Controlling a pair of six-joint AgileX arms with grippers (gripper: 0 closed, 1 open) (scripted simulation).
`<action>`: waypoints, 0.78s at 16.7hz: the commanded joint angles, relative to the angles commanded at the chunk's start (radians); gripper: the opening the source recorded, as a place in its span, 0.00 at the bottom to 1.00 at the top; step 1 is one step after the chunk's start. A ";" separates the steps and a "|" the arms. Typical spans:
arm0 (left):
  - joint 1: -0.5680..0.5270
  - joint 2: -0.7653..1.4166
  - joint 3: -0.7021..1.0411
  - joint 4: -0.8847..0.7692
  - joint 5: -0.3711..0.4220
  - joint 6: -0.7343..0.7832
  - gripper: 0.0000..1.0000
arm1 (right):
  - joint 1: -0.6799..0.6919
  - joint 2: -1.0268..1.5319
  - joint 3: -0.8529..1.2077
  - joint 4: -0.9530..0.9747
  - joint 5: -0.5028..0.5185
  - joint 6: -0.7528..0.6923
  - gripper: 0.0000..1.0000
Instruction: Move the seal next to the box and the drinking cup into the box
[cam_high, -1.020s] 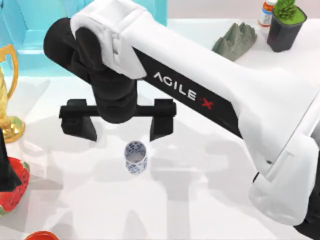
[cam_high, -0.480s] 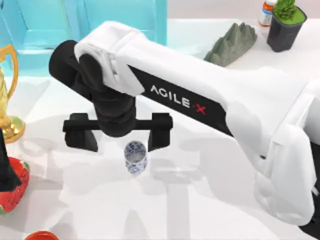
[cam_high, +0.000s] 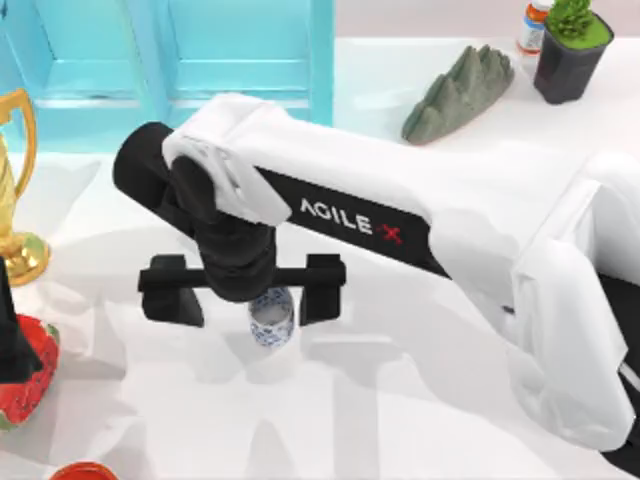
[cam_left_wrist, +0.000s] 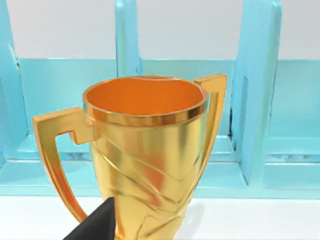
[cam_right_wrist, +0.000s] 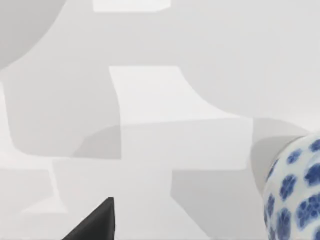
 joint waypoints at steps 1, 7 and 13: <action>0.000 0.000 0.000 0.000 0.000 0.000 1.00 | 0.000 0.000 0.000 0.000 0.000 0.000 1.00; 0.000 0.000 0.000 0.000 0.000 0.000 1.00 | 0.000 0.000 0.000 0.000 0.000 0.000 0.55; 0.000 0.000 0.000 0.000 0.000 0.000 1.00 | 0.000 0.000 0.000 0.000 0.000 0.000 0.10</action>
